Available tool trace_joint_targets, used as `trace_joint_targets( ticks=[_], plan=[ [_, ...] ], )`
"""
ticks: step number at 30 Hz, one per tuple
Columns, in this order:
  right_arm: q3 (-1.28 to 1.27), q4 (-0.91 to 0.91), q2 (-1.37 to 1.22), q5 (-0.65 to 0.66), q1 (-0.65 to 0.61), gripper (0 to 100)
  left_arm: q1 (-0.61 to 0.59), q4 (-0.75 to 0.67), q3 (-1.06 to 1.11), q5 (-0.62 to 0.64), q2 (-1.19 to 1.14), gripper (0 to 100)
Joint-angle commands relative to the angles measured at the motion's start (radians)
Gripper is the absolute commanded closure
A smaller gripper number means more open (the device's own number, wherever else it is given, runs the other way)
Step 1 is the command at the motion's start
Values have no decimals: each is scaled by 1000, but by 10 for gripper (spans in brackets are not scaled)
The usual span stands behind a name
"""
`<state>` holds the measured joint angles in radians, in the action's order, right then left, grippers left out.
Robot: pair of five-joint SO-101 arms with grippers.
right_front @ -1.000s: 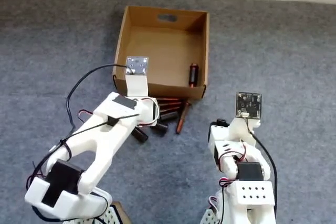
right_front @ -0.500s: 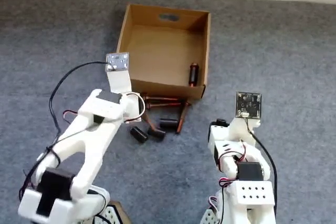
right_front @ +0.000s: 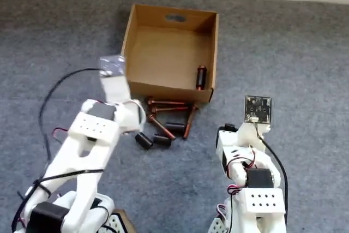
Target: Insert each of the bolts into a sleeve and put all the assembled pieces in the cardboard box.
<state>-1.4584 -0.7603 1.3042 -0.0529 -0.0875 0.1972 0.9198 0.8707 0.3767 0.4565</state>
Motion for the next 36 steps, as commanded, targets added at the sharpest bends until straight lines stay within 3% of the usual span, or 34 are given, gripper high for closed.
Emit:
trace_joint_targets(
  ticks=[1,3,7,9,15,25,36],
  plan=[
    [8,22,15,-9,13,994,104,-15,4,9,-8,813],
    [8,22,15,-9,13,994,136,-28,4,80,-36,813],
    [8,22,15,-9,13,994,140,-121,4,374,-97,809],
    [8,22,15,-9,13,994,145,-161,4,428,-125,809],
    [8,22,15,-8,13,994,140,-241,2,439,-203,809],
    [8,22,15,-6,15,994,139,-252,-42,431,-311,812],
    [10,22,15,-5,15,994,27,-250,-41,431,-320,838]
  ],
)
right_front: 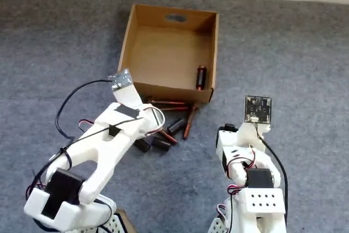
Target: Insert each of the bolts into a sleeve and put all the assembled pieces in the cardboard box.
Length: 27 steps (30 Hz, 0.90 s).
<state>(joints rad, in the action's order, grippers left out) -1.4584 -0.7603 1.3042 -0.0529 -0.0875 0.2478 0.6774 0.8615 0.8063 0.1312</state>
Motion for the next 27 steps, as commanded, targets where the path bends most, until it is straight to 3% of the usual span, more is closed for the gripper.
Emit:
trace_joint_targets(
  ticks=[1,7,27],
  plan=[
    [10,22,15,-5,15,994,-24,-8,-31,2,5,857],
    [10,22,15,-5,15,994,-24,-12,-31,2,1,956],
    [10,22,15,-5,15,994,-28,-8,-110,2,10,959]
  ],
)
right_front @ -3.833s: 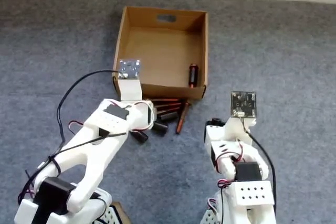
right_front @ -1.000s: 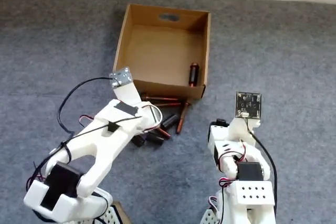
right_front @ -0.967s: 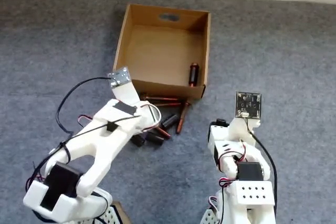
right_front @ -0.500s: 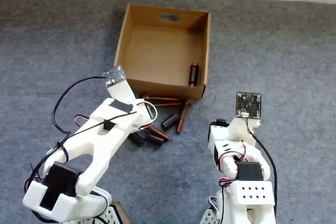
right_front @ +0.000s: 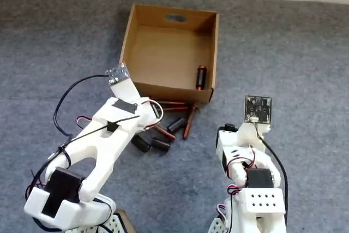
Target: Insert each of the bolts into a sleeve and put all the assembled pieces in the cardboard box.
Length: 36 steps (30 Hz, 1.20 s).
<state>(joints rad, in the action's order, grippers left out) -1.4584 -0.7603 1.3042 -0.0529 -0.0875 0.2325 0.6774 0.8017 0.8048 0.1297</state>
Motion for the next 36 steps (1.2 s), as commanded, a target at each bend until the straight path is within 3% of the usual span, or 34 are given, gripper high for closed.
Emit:
trace_joint_targets(
  ticks=[1,8,11,18,23,29,36],
  plan=[
    [10,22,15,-5,15,994,-21,-8,-50,0,12,959],
    [10,22,15,-5,15,994,-105,-6,-42,-86,71,959],
    [10,22,15,-5,15,994,-134,69,-44,-157,147,957],
    [10,22,15,-5,15,994,-189,250,-42,-598,291,958],
    [8,22,15,-5,15,994,-272,262,-42,-848,321,958],
    [8,22,15,-5,15,994,-298,262,-42,-1060,234,958],
    [8,22,15,-5,15,994,-306,265,-170,-1111,-65,955]
  ],
)
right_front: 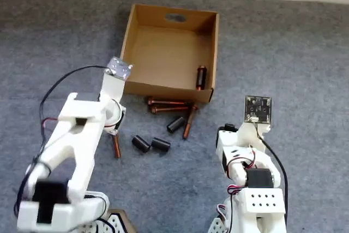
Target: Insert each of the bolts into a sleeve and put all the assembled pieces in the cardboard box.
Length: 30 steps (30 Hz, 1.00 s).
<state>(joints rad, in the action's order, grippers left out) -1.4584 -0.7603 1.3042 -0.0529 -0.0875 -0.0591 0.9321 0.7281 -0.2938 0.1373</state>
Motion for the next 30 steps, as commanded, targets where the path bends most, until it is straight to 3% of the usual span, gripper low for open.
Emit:
trace_joint_targets(
  ticks=[1,8,15,24,30],
  plan=[
    [8,22,15,-5,15,994,-21,18,-117,-12,-99,954],
    [12,22,15,-5,15,994,-24,61,-150,40,-125,947],
    [13,22,15,-5,15,994,-22,92,-151,69,-125,758],
    [13,22,15,-3,15,994,-28,94,-143,75,-137,807],
    [15,22,15,-3,15,994,-24,91,-143,190,-139,851]
  ],
)
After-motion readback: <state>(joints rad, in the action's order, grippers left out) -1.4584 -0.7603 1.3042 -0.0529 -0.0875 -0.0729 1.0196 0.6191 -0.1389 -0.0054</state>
